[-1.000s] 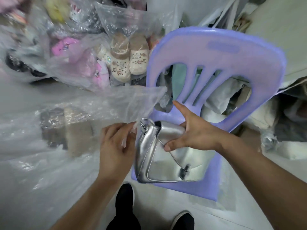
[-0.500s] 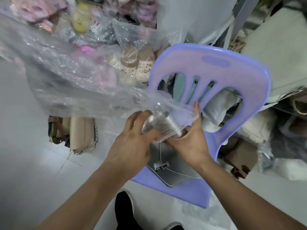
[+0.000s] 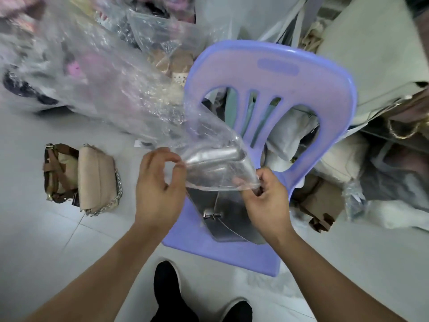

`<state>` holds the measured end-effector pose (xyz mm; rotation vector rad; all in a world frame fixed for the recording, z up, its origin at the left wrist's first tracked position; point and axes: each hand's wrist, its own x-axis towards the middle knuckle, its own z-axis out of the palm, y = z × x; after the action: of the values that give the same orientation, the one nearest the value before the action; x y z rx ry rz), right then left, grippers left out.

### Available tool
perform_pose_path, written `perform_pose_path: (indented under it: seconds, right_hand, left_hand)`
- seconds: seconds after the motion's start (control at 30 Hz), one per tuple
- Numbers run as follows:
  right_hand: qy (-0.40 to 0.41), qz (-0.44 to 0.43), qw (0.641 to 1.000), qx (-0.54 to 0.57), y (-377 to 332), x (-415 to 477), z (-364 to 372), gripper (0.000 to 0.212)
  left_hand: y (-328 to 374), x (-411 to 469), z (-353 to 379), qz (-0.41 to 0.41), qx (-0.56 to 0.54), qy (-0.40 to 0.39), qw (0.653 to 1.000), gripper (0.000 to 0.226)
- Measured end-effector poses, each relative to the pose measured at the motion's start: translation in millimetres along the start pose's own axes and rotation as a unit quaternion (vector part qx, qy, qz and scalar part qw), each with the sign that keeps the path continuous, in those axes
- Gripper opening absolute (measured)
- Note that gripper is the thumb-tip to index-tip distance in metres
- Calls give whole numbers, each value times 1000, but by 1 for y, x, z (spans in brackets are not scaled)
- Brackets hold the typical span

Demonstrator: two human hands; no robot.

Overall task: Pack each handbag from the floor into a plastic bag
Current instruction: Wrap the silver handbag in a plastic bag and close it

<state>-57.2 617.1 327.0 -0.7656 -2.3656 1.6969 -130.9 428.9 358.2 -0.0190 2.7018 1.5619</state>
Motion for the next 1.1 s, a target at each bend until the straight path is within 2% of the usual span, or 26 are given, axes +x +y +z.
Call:
perform_pose_path:
  seconds: [0.07,0.1,0.13,0.17,0.2,0.23,0.27,0.3,0.4,0.43,0.5,0.53,0.63,0.7,0.73,0.8,0.83,0.87,0.9,0.97,1.0,1.03,1.1]
  right_hand:
    - [-6,36,999,37,1,0,-1,44]
    - [-16,47,998,50,0,0,-2,49]
    - [-29,53,997,56,0,0,-2,52]
    - [-45,56,996,60,1,-1,-4,53]
    - [-63,59,994,63,1,-2,-6,53]
    - [-78,58,993,65,3,-2,-9,54]
    - [-87,60,992,65,5,-2,-12,55]
    - [-91,63,992,59,6,-2,-16,57]
    - [-100,83,990,53,16,0,-26,65]
    - [-106,92,989,56,19,0,-29,71]
    - [-119,102,986,52,24,1,-34,91]
    - [-121,107,986,46,26,2,-36,100]
    - [-118,136,982,62,29,2,-40,109]
    - [-116,165,975,87,29,0,-41,113]
    - [-117,175,973,95,29,-2,-41,114]
    - [-115,185,971,101,30,-3,-41,113]
    - [-114,189,970,103,31,-3,-41,112]
    - [-115,193,969,105,32,-2,-42,109]
    - [-116,198,967,108,32,0,-44,102]
    - [-123,207,963,117,33,2,-47,87]
    - [-128,210,961,123,34,2,-48,84]
    - [-130,213,960,129,35,2,-49,85]
    - [-125,219,957,145,38,1,-48,86]
  left_hand:
    - [-1,8,6,-170,-63,137,974,27]
    - [-4,14,7,-263,-103,178,943,37]
    - [-9,19,4,-355,-156,174,905,49]
    - [-15,25,3,-440,-208,125,865,64]
    - [-22,28,3,-492,-253,40,832,79]
    - [-28,26,1,-512,-298,-54,804,83]
    - [-32,23,1,-514,-328,-127,782,79]
    - [-35,22,1,-502,-342,-172,775,67]
    - [-37,25,2,-414,-298,-164,844,21]
    - [-35,29,2,-388,-299,-159,857,17]
    - [-23,39,-4,-357,-345,-149,855,40]
    - [-15,45,-9,-356,-381,-152,840,45]
    - [3,52,-19,-354,-449,-149,807,30]
    - [3,49,-21,-344,-503,-132,781,34]
    - [-2,47,-21,-338,-548,-111,757,37]
    - [-6,36,-18,-333,-645,-73,684,44]
    - [-6,29,-14,-338,-669,-58,659,38]
    - [-11,24,-8,-344,-664,-59,661,25]
    - [-15,18,-3,-356,-638,-70,680,15]
    - [-27,10,5,-366,-546,-125,743,9]
    - [-34,9,7,-373,-519,-137,757,5]
    - [-34,8,8,-373,-506,-154,762,9]
    - [-32,15,3,-345,-490,-227,768,37]
